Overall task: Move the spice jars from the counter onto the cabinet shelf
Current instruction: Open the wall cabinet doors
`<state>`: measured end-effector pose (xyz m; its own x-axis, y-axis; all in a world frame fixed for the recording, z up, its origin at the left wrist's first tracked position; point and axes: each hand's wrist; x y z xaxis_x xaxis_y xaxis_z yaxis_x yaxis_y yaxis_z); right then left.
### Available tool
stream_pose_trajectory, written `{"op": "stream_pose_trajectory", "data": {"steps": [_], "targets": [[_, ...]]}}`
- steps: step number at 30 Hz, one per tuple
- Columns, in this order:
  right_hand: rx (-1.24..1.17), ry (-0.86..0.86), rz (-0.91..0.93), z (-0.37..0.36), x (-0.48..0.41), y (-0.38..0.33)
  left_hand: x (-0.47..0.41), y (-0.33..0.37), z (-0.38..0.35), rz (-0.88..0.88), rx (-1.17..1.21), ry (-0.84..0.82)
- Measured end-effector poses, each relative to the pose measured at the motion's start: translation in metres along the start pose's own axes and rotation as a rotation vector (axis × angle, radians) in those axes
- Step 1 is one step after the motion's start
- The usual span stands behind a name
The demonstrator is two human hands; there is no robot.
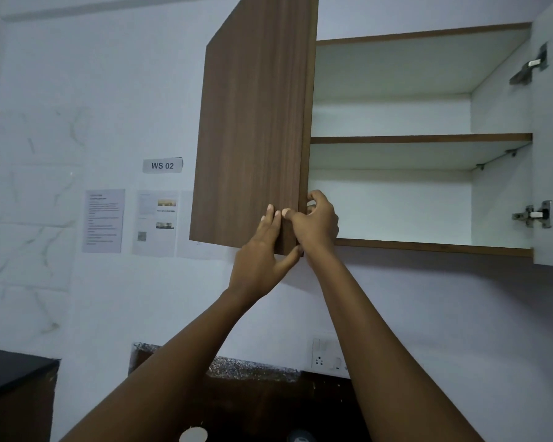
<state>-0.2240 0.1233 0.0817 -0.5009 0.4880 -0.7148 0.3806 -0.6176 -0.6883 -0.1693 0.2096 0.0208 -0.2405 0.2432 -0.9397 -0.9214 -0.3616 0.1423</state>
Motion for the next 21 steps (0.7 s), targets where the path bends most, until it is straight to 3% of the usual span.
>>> {"op": "stream_pose_trajectory", "data": {"steps": [11,21], "targets": [[0.042,0.053,0.065,-0.06,0.073,-0.079,0.032,-0.046,0.102,-0.02,0.095,-0.005],[0.012,0.167,0.13,-0.138,0.117,-0.127,0.054,-0.089,0.187,0.099,0.196,-0.021]]}}
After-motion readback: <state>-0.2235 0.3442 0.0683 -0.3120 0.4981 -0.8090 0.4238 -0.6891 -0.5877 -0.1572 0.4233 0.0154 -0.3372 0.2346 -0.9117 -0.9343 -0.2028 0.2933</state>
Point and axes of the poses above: each hand's wrist, its own x-axis away from the middle knuckle, its own z-axis out of the back of the hand, y = z × x, and after that the axes turned 3 degrees about -z, right-handed
